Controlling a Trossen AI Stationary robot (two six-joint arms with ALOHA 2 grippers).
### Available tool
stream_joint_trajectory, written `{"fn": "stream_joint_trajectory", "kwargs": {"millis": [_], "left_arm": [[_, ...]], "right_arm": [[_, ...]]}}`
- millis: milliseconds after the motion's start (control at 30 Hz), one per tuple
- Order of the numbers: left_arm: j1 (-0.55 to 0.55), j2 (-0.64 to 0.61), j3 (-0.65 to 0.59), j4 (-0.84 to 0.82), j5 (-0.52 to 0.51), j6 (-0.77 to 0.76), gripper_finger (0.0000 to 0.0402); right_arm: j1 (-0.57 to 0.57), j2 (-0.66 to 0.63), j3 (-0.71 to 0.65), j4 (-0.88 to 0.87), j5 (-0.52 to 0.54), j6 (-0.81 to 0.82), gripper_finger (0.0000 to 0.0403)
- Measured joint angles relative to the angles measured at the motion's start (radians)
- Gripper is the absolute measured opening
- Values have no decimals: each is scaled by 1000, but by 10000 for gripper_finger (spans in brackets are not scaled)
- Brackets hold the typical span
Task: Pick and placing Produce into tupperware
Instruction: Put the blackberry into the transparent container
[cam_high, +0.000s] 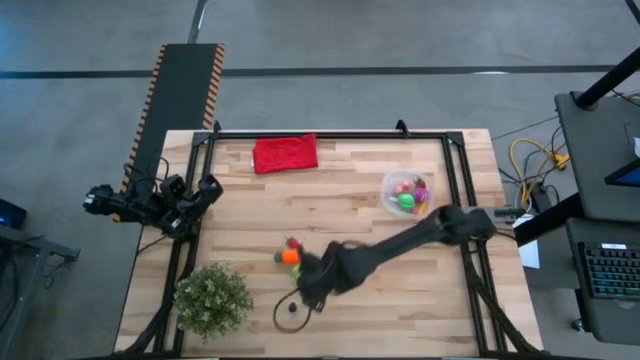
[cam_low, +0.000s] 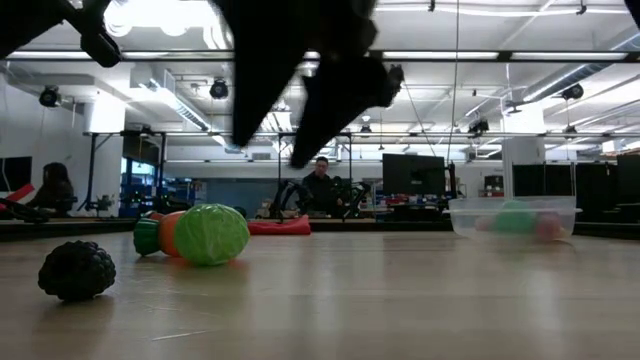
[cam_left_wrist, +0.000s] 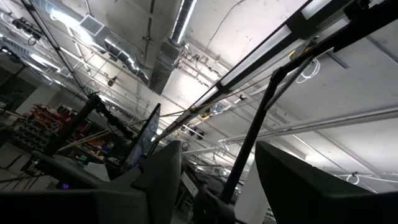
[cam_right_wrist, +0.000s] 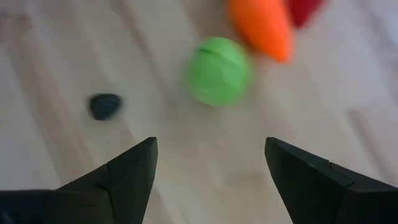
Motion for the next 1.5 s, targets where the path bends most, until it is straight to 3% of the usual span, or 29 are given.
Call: {"fn": "stream_joint_trajectory", "kwargs": {"millis": [333, 633, 800, 1033, 1500], "left_arm": [[0, 0, 0, 2, 3, 0, 192], [0, 0, 0, -2, 4, 0, 192], [0, 1, 0, -3, 4, 0, 192], [0, 1, 0, -3, 4, 0, 192], [0, 2, 0, -5, 3, 1, 192]], "right_arm": [[73, 280, 354, -5, 38, -101, 289], [105, 304, 345, 52, 79, -142, 286], [100, 310, 344, 80, 77, -184, 254], [97, 332, 343, 173, -21, -227, 207], [93, 338, 318, 166, 8, -292, 200]]}}
